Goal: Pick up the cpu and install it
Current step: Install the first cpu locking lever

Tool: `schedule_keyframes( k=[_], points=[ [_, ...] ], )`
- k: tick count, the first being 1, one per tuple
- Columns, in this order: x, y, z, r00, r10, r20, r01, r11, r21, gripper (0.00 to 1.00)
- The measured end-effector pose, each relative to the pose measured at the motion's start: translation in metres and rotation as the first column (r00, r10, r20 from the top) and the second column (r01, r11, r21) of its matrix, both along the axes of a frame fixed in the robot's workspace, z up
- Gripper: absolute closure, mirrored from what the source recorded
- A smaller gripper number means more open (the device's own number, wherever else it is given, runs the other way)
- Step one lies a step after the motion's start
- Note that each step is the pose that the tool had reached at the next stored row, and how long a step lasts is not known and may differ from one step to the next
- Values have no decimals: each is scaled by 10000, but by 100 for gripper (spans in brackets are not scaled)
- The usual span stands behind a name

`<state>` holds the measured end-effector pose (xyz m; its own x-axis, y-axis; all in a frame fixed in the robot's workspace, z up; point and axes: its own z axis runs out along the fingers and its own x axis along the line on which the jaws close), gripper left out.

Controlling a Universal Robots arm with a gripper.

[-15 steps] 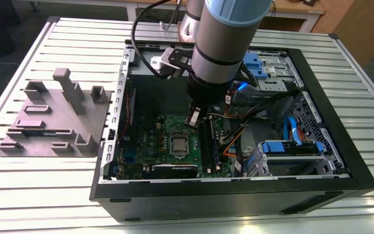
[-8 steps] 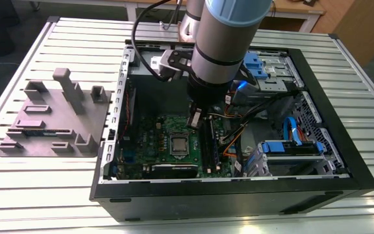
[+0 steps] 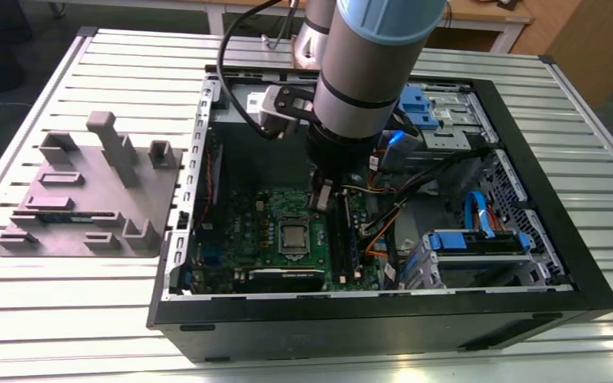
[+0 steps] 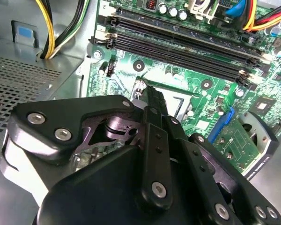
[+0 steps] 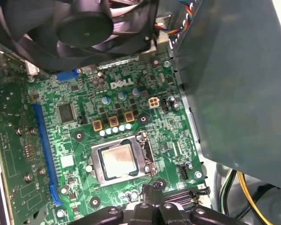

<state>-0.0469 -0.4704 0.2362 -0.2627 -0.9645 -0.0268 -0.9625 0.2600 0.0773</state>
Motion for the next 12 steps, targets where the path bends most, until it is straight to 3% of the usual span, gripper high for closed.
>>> schedule_keyframes(
  k=[3, 8, 12],
  points=[
    [0, -5, 0, 9999, 160, -2, -160, 9999, -30, 90],
    [0, -6, -4, 9989, 460, -7, -460, 9988, -183, 90],
    [0, -7, -10, 9963, 858, -5, -858, 9961, -181, 90]
  ],
)
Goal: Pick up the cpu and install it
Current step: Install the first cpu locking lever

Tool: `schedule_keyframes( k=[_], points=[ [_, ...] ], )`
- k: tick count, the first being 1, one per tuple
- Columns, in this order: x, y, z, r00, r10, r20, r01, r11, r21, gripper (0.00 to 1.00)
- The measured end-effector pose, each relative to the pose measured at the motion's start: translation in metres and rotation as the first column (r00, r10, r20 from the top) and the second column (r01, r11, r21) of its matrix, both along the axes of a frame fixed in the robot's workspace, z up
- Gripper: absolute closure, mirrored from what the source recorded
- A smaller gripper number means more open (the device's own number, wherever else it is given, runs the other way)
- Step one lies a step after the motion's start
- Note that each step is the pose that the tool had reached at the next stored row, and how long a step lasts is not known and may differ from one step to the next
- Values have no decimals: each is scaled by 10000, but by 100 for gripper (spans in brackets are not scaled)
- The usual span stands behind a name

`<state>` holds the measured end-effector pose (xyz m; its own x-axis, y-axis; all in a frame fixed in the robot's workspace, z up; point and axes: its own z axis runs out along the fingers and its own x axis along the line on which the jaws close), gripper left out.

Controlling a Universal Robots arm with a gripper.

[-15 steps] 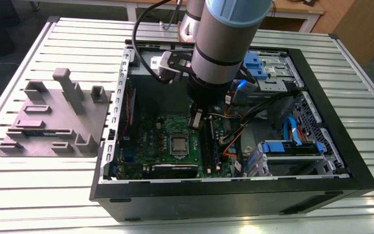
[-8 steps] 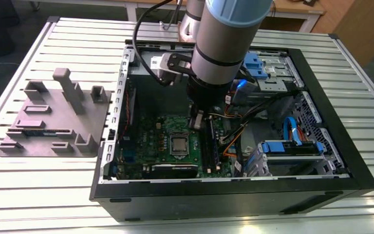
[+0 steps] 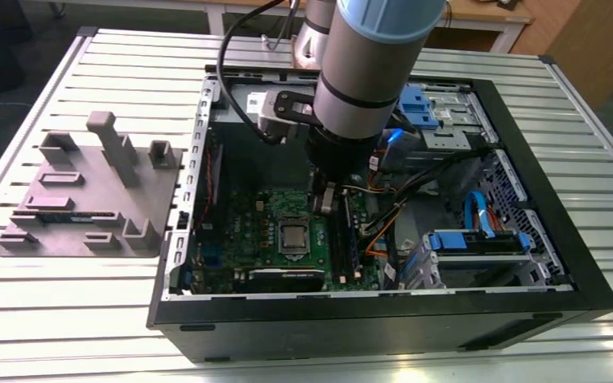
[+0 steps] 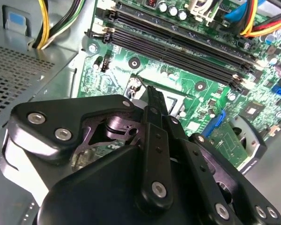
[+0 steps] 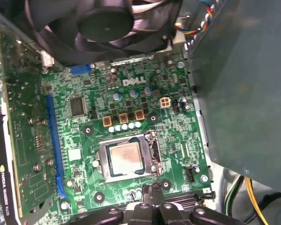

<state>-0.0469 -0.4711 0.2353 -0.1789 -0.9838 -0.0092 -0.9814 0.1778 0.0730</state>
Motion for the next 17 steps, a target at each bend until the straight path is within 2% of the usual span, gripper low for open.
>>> schedule_keyframes(
  k=[2, 4, 9, 14, 17],
  points=[
    [0, -1, -7, 9996, 268, 0, -268, 9996, 1, 90],
    [-1, -10, -10, 9993, 373, -1, -373, 9993, -14, 90],
    [0, -13, -38, 9987, 518, -9, -519, 9985, -187, 90],
    [0, -15, -63, 9967, 814, -49, -815, 9962, -291, 90],
    [-5, -54, -68, 9963, 855, -51, -856, 9959, -299, 90]
  ],
)
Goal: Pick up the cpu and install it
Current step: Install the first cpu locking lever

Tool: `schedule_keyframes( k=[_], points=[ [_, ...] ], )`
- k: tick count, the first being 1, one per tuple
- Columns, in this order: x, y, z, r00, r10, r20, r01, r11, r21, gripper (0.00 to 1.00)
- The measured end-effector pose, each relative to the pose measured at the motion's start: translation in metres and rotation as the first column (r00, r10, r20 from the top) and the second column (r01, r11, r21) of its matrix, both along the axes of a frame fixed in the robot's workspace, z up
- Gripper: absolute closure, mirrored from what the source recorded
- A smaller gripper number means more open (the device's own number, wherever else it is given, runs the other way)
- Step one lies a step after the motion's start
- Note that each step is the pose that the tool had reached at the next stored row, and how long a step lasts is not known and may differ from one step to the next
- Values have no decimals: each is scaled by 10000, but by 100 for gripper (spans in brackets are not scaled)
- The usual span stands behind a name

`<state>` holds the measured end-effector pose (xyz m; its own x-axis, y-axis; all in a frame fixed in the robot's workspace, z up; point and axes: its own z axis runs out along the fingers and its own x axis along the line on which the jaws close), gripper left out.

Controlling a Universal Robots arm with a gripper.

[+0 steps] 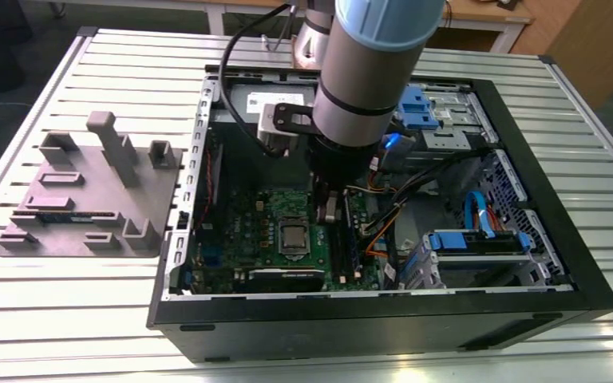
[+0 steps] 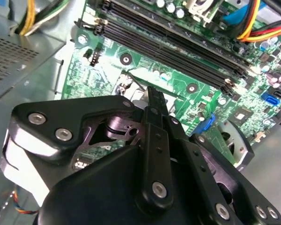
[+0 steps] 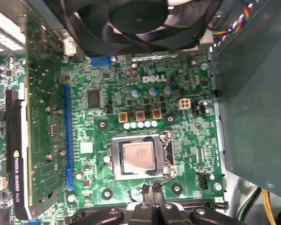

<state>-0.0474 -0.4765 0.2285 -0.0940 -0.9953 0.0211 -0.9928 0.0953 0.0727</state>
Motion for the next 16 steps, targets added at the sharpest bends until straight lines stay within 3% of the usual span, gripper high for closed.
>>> schedule_keyframes(
  k=[10, 16],
  points=[
    [-3, -115, -29, 9999, 133, 0, -133, 9999, -7, 90],
    [-3, -130, -82, 9985, 540, 1, -540, 9985, -5, 90]
  ],
)
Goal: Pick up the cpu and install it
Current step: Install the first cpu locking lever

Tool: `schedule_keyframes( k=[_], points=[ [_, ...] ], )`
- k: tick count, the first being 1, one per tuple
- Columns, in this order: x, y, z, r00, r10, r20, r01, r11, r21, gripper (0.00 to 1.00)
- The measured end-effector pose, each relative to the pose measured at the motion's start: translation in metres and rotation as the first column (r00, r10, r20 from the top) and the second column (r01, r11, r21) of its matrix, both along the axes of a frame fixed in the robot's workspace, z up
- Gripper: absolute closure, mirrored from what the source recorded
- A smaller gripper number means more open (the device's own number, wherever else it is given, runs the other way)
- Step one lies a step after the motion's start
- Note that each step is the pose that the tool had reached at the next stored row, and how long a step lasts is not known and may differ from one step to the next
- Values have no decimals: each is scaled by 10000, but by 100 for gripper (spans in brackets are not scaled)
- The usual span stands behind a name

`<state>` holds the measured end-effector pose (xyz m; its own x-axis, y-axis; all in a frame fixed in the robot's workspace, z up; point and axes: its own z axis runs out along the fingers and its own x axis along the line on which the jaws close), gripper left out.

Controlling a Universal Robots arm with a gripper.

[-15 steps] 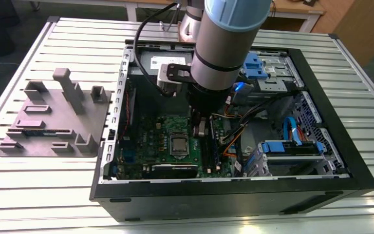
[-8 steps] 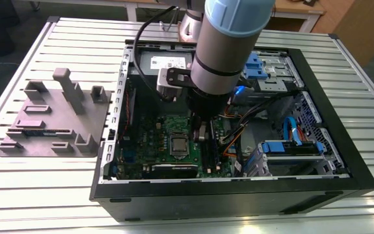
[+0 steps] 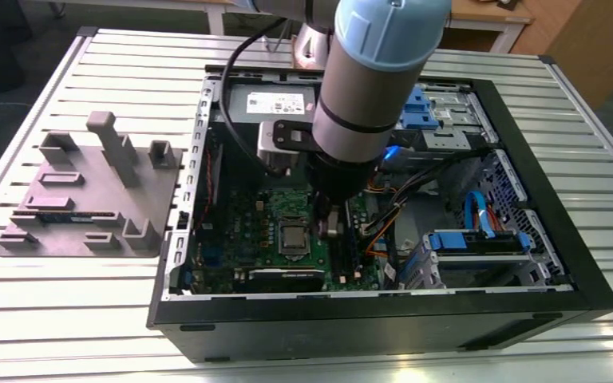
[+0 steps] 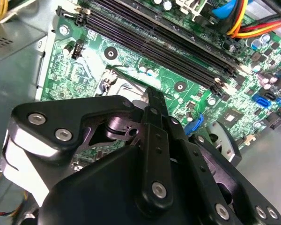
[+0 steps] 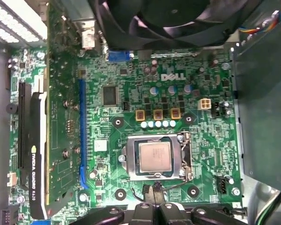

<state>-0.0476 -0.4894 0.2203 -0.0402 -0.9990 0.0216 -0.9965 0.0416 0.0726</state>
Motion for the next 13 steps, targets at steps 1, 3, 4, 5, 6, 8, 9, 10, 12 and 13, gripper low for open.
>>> schedule_keyframes(
  k=[1, 3, 4, 5, 6, 8, 9, 10, 12, 13],
  points=[
    [0, -5, -4, 10000, 69, -1, -69, 10000, -3, 90],
    [0, -24, -17, 9999, 114, -1, -114, 9999, -1, 90],
    [0, -36, -26, 9999, 115, -1, -115, 9999, -2, 90],
    [0, -46, -35, 9999, 115, 0, -115, 9999, -1, 90],
    [0, -56, -44, 9999, 115, -1, -115, 9999, -1, 90],
    [-1, -68, -67, 9999, 115, 0, -115, 9999, 0, 90],
    [0, -75, -78, 9999, 116, -1, -116, 9999, -2, 90],
    [0, -86, -88, 9999, 117, -1, -117, 9999, -1, 90],
    [0, -107, -109, 9999, 116, 0, -116, 9999, -3, 90],
    [-1, -112, -122, 9999, 116, 0, -116, 9999, -1, 90]
  ],
)
